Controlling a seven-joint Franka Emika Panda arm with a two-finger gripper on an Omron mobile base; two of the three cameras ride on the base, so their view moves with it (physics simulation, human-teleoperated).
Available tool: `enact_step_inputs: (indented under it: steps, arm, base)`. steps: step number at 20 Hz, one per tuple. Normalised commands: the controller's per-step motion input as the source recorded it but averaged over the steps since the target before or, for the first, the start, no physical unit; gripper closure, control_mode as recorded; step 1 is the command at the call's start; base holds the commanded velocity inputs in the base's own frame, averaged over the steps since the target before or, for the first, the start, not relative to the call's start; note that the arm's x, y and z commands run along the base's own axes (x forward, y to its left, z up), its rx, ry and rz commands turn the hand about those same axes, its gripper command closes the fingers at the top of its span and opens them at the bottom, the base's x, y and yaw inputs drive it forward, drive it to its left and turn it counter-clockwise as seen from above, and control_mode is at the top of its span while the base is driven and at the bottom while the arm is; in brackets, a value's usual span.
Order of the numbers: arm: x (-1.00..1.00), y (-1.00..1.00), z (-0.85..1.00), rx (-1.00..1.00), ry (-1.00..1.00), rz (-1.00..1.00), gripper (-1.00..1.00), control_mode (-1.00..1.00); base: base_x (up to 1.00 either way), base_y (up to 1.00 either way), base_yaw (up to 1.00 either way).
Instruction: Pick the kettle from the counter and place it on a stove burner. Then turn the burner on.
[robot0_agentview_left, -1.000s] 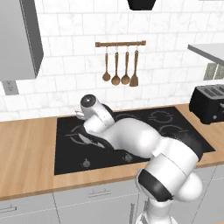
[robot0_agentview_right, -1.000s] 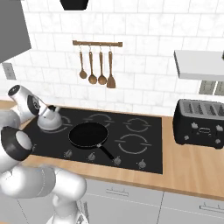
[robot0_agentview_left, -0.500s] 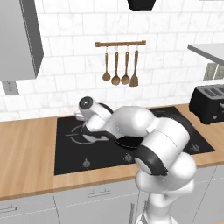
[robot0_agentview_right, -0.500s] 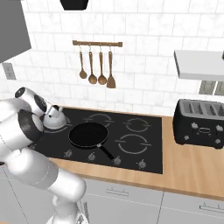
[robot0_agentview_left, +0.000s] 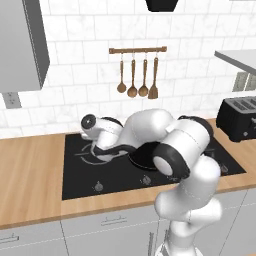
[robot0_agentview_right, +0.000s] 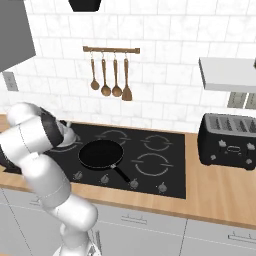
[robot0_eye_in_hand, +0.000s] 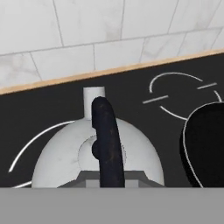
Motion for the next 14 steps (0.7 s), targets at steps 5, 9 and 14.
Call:
enact_step_inputs:
  steps: [5, 9, 14]
  arm:
    - [0.16, 0.25, -0.06, -0.07, 0.01, 0.00, 1.00, -1.00]
    - [0.16, 0.24, -0.01, -0.06, 0.00, 0.00, 1.00, -1.00]
    - [0.06, 0.13, -0.14, -0.06, 0.00, 0.00, 1.00, -1.00]
  base:
    - [0.00, 0.00, 0.00]
    - [0.00, 0.00, 0.00]
    - [0.00, 0.00, 0.00]
